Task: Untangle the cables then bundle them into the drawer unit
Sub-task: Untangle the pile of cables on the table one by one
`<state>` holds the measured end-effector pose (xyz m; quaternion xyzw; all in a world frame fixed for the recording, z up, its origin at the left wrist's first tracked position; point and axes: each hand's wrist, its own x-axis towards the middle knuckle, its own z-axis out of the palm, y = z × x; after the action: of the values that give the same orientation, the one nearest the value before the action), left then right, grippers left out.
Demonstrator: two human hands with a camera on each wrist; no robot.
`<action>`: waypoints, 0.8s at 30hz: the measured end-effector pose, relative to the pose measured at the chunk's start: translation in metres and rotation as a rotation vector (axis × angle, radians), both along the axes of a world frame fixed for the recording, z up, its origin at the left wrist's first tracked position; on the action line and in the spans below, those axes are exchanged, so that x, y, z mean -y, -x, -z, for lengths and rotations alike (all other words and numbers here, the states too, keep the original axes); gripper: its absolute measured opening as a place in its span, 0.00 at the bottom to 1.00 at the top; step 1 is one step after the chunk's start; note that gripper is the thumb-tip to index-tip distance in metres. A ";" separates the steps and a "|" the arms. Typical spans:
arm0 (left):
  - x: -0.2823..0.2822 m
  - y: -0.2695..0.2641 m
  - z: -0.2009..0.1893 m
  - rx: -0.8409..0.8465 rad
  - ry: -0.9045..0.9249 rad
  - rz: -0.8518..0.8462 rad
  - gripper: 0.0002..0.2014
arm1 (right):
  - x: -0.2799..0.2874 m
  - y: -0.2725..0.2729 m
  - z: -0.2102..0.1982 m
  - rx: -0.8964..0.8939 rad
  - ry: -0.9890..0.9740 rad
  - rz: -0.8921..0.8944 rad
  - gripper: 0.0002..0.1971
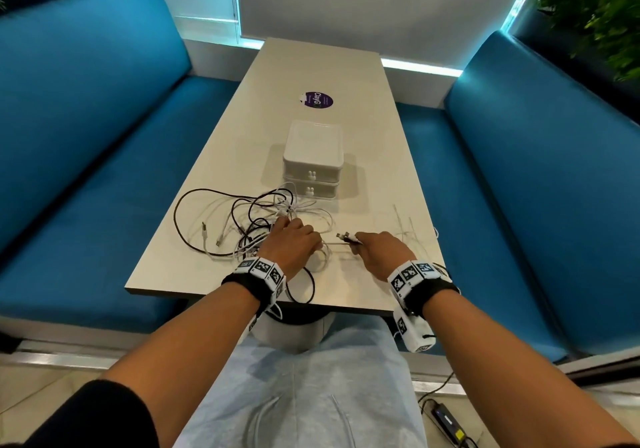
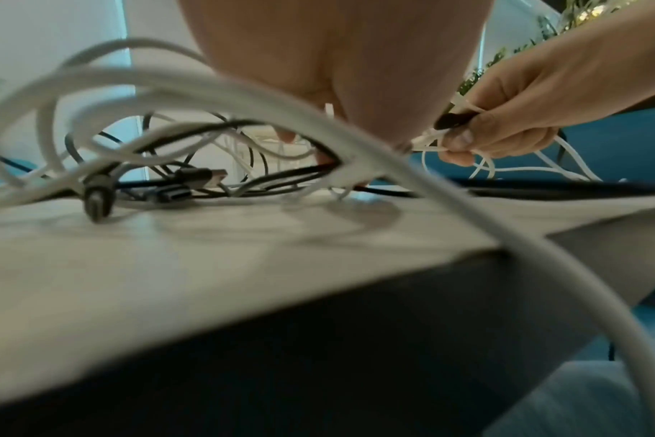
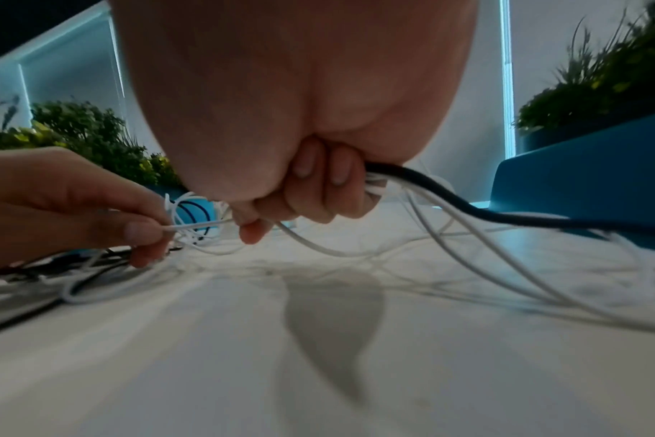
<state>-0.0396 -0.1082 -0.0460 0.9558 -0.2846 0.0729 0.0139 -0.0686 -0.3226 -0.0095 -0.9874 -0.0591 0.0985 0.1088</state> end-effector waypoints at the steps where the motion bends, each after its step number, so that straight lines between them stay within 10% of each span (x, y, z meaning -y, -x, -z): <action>1: 0.000 0.000 0.000 -0.021 0.012 0.012 0.14 | 0.005 0.001 0.000 -0.004 0.041 0.014 0.14; 15: -0.008 -0.002 -0.006 -0.144 -0.015 -0.063 0.12 | 0.029 -0.001 -0.003 0.113 0.175 0.304 0.11; 24: 0.004 0.000 -0.006 -0.054 -0.053 -0.028 0.10 | -0.033 0.002 0.001 0.168 -0.085 0.007 0.15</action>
<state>-0.0398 -0.1117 -0.0404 0.9614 -0.2724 0.0396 -0.0046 -0.0703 -0.2892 -0.0105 -0.9869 -0.0688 0.0124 0.1457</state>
